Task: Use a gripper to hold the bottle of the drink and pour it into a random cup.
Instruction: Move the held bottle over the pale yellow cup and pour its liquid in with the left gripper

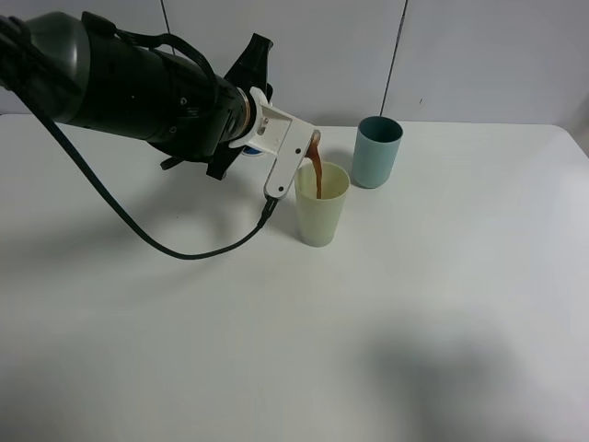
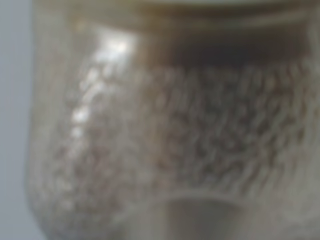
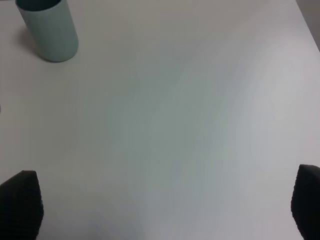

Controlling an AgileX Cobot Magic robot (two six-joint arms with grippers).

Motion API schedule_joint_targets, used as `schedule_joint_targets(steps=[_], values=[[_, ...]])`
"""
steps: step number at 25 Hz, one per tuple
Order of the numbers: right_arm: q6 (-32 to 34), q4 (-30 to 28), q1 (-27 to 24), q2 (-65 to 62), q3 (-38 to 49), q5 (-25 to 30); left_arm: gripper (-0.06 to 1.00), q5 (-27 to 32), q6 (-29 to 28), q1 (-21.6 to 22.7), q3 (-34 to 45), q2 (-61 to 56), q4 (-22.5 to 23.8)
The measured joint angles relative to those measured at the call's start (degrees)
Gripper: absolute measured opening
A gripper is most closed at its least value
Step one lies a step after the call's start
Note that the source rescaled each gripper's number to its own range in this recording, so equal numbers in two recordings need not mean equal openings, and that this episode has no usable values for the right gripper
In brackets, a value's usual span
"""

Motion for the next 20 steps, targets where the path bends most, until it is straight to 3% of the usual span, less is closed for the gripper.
schedule_joint_targets(steps=[20], values=[[0.0, 0.0, 0.0, 0.0, 0.0, 0.0, 0.01, 0.19, -0.05, 0.0, 0.0, 0.0, 2.5]])
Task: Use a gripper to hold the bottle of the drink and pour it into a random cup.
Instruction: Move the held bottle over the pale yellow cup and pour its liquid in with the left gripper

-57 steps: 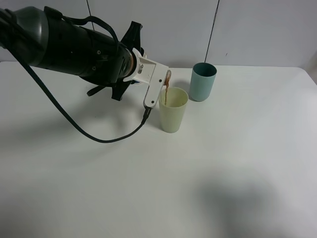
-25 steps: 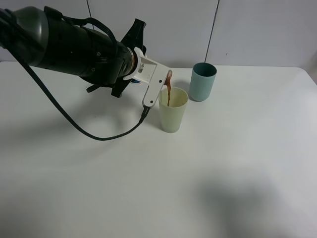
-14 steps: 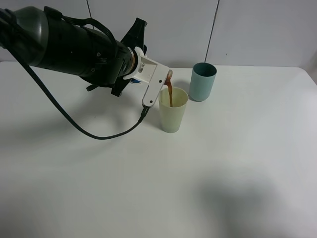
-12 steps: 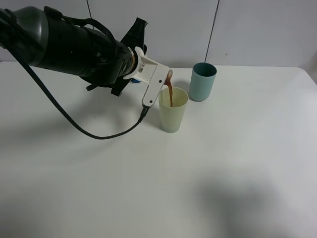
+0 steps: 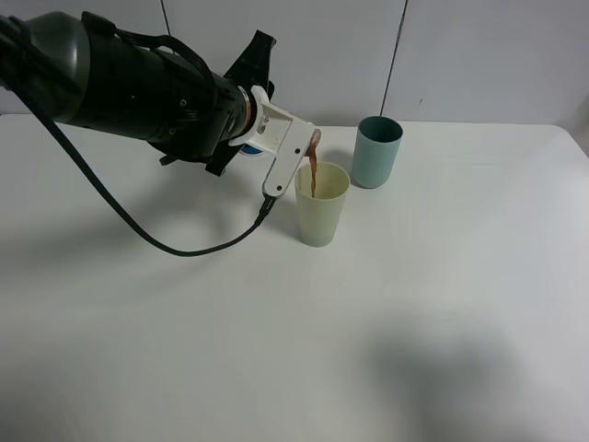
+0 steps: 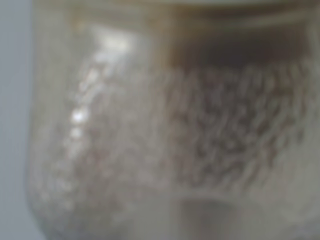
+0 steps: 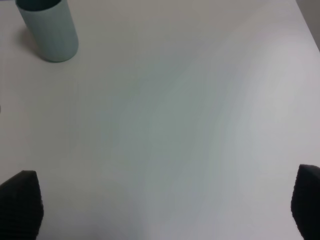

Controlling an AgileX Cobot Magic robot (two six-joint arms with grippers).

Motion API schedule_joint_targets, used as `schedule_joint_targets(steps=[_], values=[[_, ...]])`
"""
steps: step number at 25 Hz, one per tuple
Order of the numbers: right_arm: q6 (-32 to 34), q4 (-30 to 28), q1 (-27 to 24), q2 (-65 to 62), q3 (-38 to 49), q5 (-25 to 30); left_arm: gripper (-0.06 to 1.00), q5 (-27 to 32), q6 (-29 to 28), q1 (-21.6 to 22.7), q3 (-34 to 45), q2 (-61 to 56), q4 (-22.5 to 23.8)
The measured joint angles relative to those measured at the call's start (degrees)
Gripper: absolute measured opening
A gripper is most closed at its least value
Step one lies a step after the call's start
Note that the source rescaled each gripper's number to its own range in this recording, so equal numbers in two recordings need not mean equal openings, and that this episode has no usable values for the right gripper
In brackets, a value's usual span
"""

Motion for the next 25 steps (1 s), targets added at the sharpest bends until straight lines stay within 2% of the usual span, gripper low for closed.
schedule_joint_targets(steps=[25], values=[[0.0, 0.0, 0.0, 0.0, 0.0, 0.0, 0.01, 1.32, -0.17, 0.0, 0.0, 0.0, 2.08]])
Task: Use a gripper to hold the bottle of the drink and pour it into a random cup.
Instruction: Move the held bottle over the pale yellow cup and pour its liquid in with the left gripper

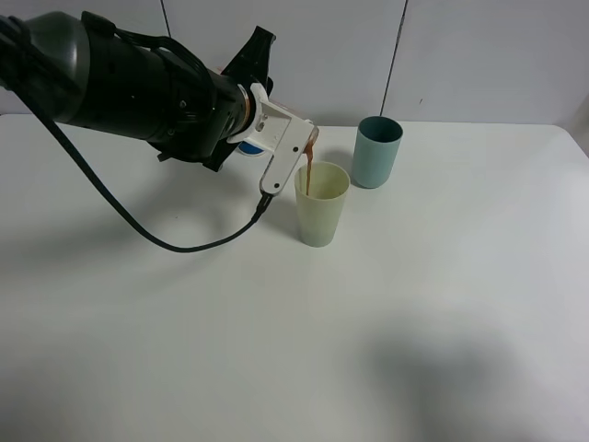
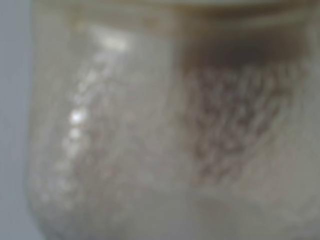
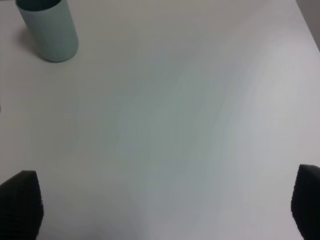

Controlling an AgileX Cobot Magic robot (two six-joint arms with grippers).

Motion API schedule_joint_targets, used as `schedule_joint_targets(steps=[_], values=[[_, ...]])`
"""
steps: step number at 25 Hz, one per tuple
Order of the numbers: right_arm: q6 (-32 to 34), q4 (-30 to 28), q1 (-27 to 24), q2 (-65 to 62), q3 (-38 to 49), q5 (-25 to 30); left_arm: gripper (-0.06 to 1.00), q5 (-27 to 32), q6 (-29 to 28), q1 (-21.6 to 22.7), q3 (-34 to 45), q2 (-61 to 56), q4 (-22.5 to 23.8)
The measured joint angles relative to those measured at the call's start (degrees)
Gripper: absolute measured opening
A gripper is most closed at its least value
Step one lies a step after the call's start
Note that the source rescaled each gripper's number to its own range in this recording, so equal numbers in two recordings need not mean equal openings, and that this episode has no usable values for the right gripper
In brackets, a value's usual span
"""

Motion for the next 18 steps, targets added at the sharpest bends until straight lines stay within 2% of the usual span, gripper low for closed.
schedule_joint_targets(steps=[7, 18], values=[[0.0, 0.0, 0.0, 0.0, 0.0, 0.0, 0.01, 0.1, -2.19, -0.51, 0.0, 0.0, 0.07], [0.0, 0.0, 0.0, 0.0, 0.0, 0.0, 0.01, 1.14, -2.62, -1.91, 0.0, 0.0, 0.52]])
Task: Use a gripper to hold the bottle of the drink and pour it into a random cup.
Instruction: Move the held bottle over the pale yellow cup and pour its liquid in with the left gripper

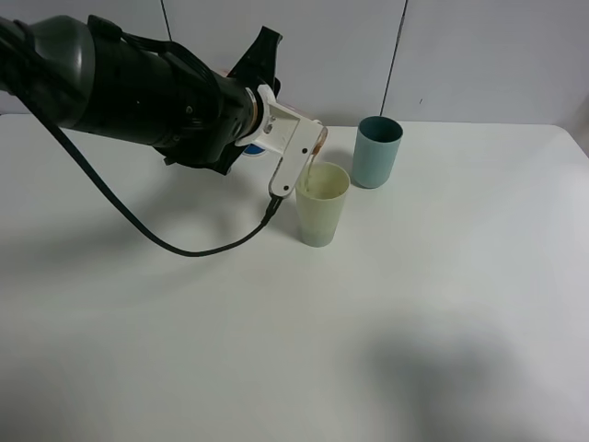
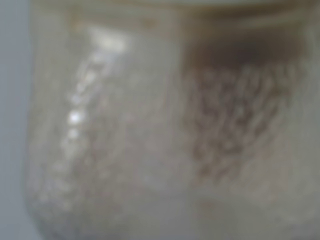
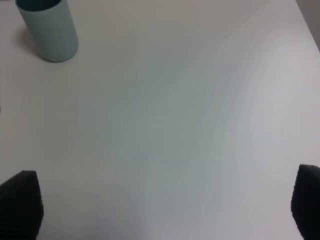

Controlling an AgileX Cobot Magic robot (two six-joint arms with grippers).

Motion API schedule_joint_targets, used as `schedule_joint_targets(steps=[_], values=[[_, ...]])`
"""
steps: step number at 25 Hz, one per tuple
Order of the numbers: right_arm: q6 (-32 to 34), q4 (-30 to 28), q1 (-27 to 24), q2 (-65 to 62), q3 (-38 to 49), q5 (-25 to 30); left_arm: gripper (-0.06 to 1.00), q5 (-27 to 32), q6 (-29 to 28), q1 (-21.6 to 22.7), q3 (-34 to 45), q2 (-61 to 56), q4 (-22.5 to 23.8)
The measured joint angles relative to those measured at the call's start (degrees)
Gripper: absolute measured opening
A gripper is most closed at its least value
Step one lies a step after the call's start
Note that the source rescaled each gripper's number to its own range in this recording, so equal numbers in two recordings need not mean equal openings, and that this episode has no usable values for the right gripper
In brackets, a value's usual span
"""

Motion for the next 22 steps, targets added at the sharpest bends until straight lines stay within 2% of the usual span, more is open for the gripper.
schedule_joint_targets(steps=[11, 22], values=[[0.0, 0.0, 0.0, 0.0, 0.0, 0.0, 0.01, 2.24, -0.06, -0.95, 0.0, 0.0, 3.13], [0.0, 0.0, 0.0, 0.0, 0.0, 0.0, 0.01, 4.36, -1.45, -0.95, 0.0, 0.0, 3.61]])
